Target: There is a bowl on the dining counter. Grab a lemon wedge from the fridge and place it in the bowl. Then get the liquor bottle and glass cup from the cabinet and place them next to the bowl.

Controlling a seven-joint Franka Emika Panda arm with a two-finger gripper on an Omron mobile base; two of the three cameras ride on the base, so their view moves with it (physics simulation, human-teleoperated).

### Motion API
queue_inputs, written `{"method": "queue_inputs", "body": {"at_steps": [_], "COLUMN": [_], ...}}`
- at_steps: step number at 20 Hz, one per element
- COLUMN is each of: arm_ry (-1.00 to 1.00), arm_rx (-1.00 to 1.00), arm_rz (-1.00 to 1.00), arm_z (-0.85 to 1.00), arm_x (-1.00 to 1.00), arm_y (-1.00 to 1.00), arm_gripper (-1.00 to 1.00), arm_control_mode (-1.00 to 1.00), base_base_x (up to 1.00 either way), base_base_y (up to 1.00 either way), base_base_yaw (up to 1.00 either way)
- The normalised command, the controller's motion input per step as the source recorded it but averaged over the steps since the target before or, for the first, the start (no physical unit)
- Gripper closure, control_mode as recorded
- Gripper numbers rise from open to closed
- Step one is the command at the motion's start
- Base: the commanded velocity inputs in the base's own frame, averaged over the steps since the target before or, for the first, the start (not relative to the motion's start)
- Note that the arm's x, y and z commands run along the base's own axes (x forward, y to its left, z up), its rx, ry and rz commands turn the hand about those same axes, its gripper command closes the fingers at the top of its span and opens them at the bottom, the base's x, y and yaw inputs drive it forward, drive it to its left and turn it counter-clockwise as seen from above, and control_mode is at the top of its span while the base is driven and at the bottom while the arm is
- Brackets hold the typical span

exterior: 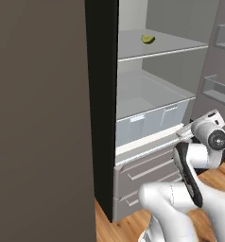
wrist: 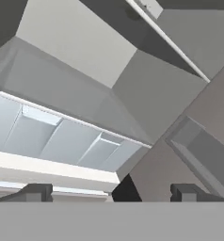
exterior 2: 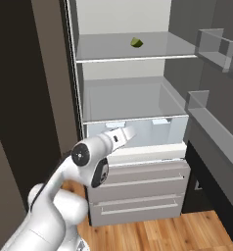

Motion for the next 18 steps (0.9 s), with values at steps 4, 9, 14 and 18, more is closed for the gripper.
{"method": "queue_inputs", "body": {"at_steps": [4,9,14,18], "arm_ry": [0.26,0.26,0.39,0.38], "arm_rx": [0.12,0.17,0.14,0.09], "arm_rz": [0.11,0.14,0.11,0.03], "arm_z": [1.0,1.0,1.0,0.94], "arm_x": [-0.35,-0.17,-0.23,-0.34], "arm_y": [0.0,0.0,0.16,0.62], "arm_gripper": [-1.0,-1.0,-1.0,-1.0], "arm_control_mode": [-1.0,-1.0,-1.0,-1.0], "base_base_x": [0.0,0.0,0.0,0.0], "base_base_y": [0.0,0.0,0.0,0.0], "base_base_yaw": [0.0,0.0,0.0,0.0]}}
